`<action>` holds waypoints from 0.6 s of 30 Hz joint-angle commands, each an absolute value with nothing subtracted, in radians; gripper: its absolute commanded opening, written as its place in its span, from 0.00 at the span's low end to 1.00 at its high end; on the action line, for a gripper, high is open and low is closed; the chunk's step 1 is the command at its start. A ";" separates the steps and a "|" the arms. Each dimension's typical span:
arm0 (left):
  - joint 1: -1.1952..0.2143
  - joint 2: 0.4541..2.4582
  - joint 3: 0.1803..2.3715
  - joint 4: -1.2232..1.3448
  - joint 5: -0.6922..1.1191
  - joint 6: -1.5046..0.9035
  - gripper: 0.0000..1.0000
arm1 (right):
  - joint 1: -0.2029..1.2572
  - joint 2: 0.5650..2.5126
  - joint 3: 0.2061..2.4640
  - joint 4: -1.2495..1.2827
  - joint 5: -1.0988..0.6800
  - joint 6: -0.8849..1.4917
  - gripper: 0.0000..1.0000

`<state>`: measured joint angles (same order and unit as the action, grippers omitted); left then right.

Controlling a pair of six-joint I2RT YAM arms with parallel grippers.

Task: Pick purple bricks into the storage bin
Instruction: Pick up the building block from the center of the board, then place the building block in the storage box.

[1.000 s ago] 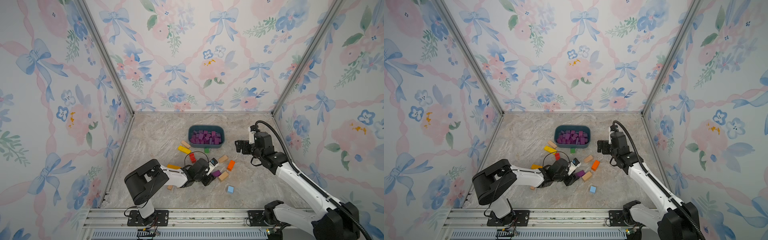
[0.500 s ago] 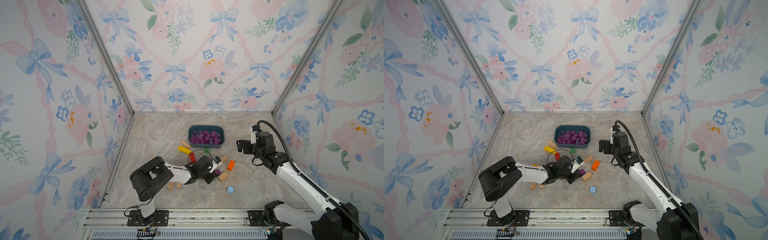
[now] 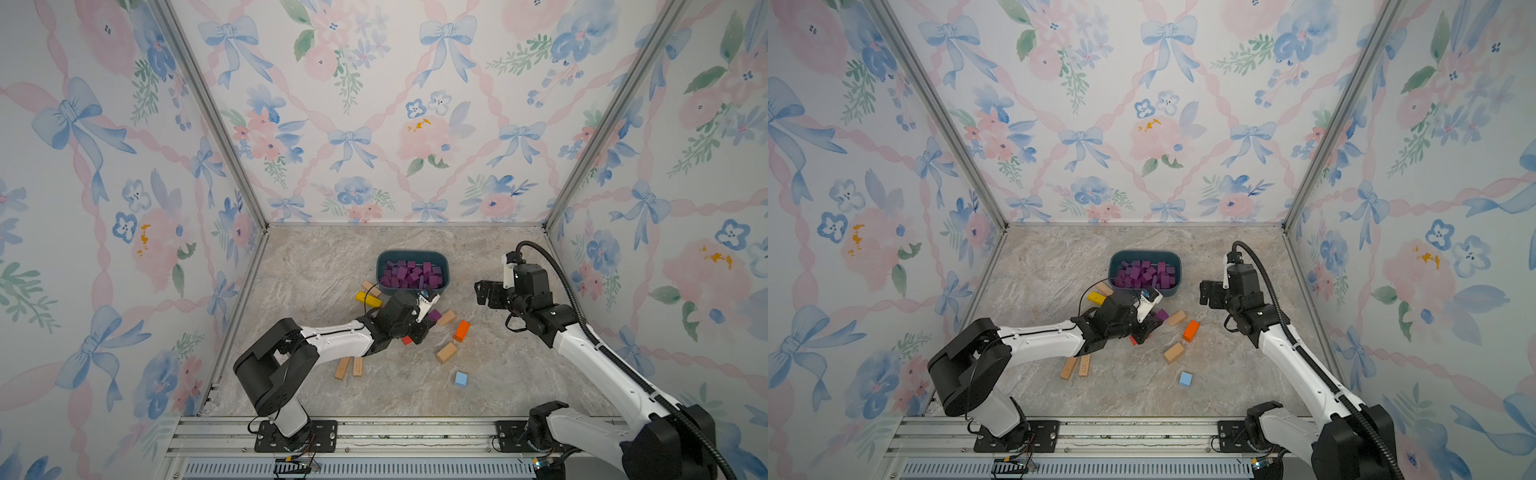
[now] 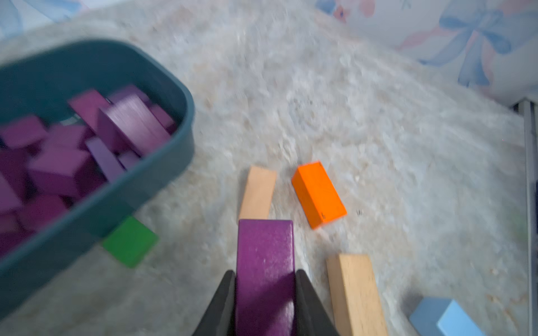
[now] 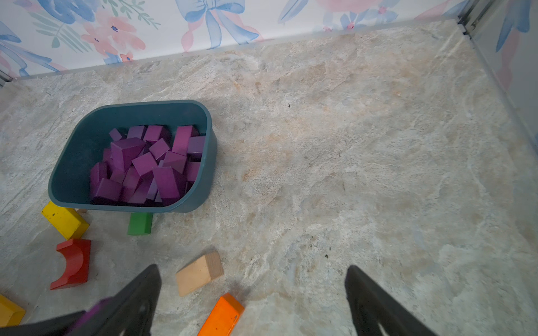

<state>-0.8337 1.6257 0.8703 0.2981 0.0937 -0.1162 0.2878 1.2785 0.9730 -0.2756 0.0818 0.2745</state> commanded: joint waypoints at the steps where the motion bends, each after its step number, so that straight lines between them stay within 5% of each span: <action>1: -0.783 1.624 0.959 0.304 0.032 -0.134 0.28 | 0.271 1.294 0.950 -0.275 0.066 0.289 0.97; 12: -0.610 1.889 1.267 0.262 -0.011 -0.163 0.28 | 0.264 1.271 0.887 -0.261 0.063 0.302 0.97; 15: -0.595 1.939 1.322 0.227 -0.016 -0.151 0.61 | 0.263 1.271 0.884 -0.261 0.065 0.294 0.97; 17: -0.591 1.943 1.331 0.220 -0.031 -0.148 0.98 | 0.259 1.274 0.891 -0.273 0.075 0.289 0.97; 18: -0.590 1.937 1.329 0.219 -0.038 -0.149 0.98 | 0.258 1.273 0.895 -0.279 0.079 0.284 0.97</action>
<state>-0.5934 1.9450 1.3006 0.2470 -0.0189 -0.1543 0.2710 1.2694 0.8944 -0.2729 0.0704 0.2882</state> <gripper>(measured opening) 0.920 0.972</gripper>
